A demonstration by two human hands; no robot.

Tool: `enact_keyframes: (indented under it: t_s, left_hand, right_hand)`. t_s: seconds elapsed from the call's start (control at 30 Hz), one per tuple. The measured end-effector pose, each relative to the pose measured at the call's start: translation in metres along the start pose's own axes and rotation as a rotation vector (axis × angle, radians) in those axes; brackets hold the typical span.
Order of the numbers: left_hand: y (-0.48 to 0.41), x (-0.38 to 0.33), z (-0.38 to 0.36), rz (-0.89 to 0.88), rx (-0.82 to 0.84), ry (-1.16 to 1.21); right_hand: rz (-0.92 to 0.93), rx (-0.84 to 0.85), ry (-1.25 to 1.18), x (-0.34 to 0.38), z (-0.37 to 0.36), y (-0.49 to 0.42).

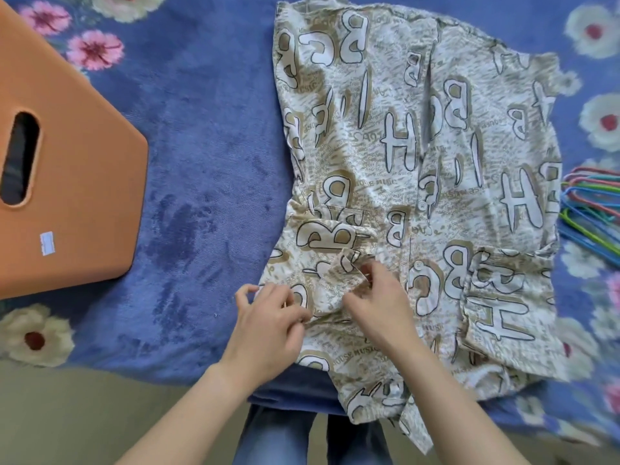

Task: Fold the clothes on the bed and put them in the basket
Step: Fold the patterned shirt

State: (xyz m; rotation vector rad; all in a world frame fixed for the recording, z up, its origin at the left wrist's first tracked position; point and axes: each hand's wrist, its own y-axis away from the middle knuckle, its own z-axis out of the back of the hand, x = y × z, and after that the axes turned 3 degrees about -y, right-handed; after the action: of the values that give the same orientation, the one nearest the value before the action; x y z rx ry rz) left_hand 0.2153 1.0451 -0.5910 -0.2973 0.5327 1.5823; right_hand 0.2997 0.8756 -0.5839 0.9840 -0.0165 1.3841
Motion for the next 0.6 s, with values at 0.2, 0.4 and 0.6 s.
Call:
enact_keyframes:
  t_s: [0.2, 0.4, 0.6]
  left_hand:
    - [-0.064, -0.017, 0.006, -0.1, 0.051, 0.206]
    - [-0.075, -0.016, -0.021, -0.157, 0.365, -0.314]
    - [-0.034, -0.012, -0.041, -0.186, 0.338, -0.391]
  right_hand:
    - [-0.026, -0.125, -0.346, -0.021, 0.01, 0.037]
    - [-0.033, -0.271, 0.039, -0.043, 0.01, 0.052]
    - [0.165, -0.016, 0.264, -0.049, 0.017, 0.045]
